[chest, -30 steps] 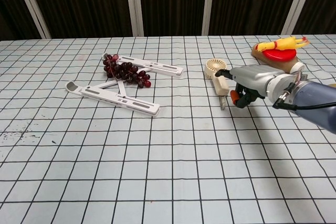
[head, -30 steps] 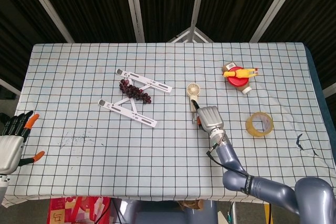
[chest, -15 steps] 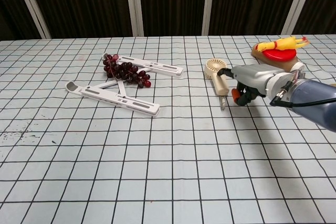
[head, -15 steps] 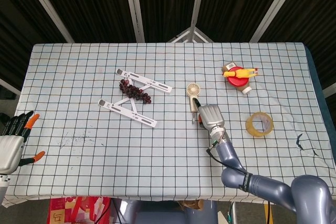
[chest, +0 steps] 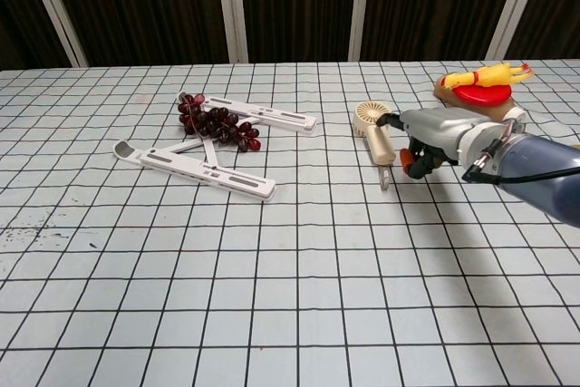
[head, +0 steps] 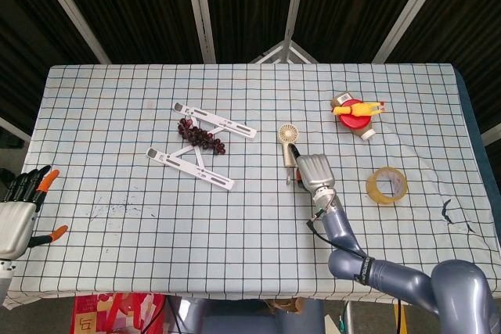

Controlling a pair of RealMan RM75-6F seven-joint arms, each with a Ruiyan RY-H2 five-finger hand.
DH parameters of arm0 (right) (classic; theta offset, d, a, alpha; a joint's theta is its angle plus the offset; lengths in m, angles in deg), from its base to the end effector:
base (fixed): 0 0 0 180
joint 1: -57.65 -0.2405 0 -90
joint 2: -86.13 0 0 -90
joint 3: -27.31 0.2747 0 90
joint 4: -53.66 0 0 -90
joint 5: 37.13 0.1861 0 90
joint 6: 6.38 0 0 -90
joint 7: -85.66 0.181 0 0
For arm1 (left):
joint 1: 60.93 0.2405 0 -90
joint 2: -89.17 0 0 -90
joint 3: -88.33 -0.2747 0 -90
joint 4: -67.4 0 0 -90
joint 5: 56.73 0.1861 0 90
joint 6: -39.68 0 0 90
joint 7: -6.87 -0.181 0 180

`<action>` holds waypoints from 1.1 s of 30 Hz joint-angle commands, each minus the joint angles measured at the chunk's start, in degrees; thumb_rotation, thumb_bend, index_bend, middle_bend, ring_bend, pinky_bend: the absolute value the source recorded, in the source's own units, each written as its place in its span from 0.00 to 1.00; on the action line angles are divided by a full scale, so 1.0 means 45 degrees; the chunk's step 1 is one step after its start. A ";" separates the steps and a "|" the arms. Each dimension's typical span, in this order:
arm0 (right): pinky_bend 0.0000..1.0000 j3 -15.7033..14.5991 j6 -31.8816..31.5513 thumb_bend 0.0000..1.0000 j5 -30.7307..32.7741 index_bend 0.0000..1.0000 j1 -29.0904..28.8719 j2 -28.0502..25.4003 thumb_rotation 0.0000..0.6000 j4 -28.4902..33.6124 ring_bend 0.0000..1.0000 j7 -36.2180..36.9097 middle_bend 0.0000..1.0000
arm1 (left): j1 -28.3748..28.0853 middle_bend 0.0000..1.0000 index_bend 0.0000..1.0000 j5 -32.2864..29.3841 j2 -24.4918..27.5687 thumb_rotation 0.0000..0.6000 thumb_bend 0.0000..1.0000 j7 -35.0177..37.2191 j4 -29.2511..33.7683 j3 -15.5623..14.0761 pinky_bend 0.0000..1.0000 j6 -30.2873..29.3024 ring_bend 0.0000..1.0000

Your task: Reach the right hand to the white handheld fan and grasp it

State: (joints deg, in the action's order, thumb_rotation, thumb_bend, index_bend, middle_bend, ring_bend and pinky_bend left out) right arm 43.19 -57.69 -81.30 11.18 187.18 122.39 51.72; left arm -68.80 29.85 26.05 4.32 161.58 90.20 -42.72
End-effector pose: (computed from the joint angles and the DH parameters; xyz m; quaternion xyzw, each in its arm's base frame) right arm -0.1790 -0.4221 -0.0532 0.7047 -0.4257 0.2816 0.4929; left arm -0.3047 0.2297 0.1804 -0.6264 -0.3779 -0.3787 0.5670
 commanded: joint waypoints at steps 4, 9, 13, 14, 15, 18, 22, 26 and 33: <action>0.79 -0.0087 0.0002 0.76 0.0143 0.00 -0.0027 0.0015 1.00 -0.0108 0.90 -0.0049 0.82 | -0.0003 0.00 0.00 -0.0010 0.0007 1.00 0.00 0.0017 0.0007 -0.0005 0.00 0.0014 0.00; 0.79 -0.0186 0.0060 0.76 0.0291 0.00 -0.0038 0.0071 1.00 -0.0153 0.90 -0.0056 0.82 | -0.0011 0.00 0.00 -0.0003 0.0005 1.00 0.00 0.0027 0.0007 -0.0015 0.00 0.0030 0.00; 0.79 -0.0296 0.0076 0.77 0.0298 0.00 -0.0045 0.0147 1.00 -0.0144 0.90 -0.0054 0.82 | -0.0023 0.00 0.00 -0.0019 0.0004 1.00 0.00 0.0034 0.0018 -0.0013 0.00 0.0057 0.00; 0.79 -0.0340 0.0090 0.77 0.0313 0.00 -0.0046 0.0201 1.00 -0.0169 0.90 -0.0050 0.82 | -0.0023 0.00 0.00 -0.0020 0.0002 1.00 0.00 0.0031 0.0019 -0.0012 0.00 0.0054 0.00; 0.79 -0.0373 0.0100 0.77 0.0326 0.00 -0.0047 0.0242 1.00 -0.0193 0.90 -0.0054 0.82 | -0.0023 0.00 0.00 -0.0025 0.0000 1.00 0.00 0.0034 0.0020 -0.0013 0.00 0.0056 0.00; 0.79 -0.0525 0.0147 0.77 0.0347 0.00 -0.0055 0.0380 1.00 -0.0291 0.90 -0.0124 0.82 | -0.0027 0.00 0.00 -0.0052 0.0000 1.00 0.00 0.0039 0.0016 -0.0006 0.00 0.0070 0.00; 0.79 -0.0784 0.0202 0.77 0.0431 0.00 -0.0052 0.0583 1.00 -0.0529 0.90 -0.0335 0.82 | -0.0030 0.00 0.00 -0.0077 0.0003 1.00 0.00 0.0062 0.0021 0.0009 0.00 0.0070 0.00; 0.79 -0.0900 0.0276 0.77 0.0728 0.00 -0.0066 0.0769 1.00 -0.0840 0.90 -0.0571 0.82 | -0.0023 0.00 0.00 -0.0078 0.0009 1.00 0.00 0.0104 0.0019 0.0008 0.00 0.0057 0.00; 0.79 -0.0775 -0.0130 0.78 0.0562 0.00 -0.0124 0.0627 1.00 -0.0625 0.90 -0.0671 0.82 | -0.0035 0.00 0.00 -0.0115 0.0016 1.00 0.00 0.0160 0.0029 0.0018 0.00 0.0084 0.00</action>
State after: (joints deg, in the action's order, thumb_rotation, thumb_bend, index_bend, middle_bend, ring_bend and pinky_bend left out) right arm 39.39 -57.69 -78.24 10.73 190.32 119.10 48.56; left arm -68.96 29.33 26.13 5.04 161.71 90.28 -42.35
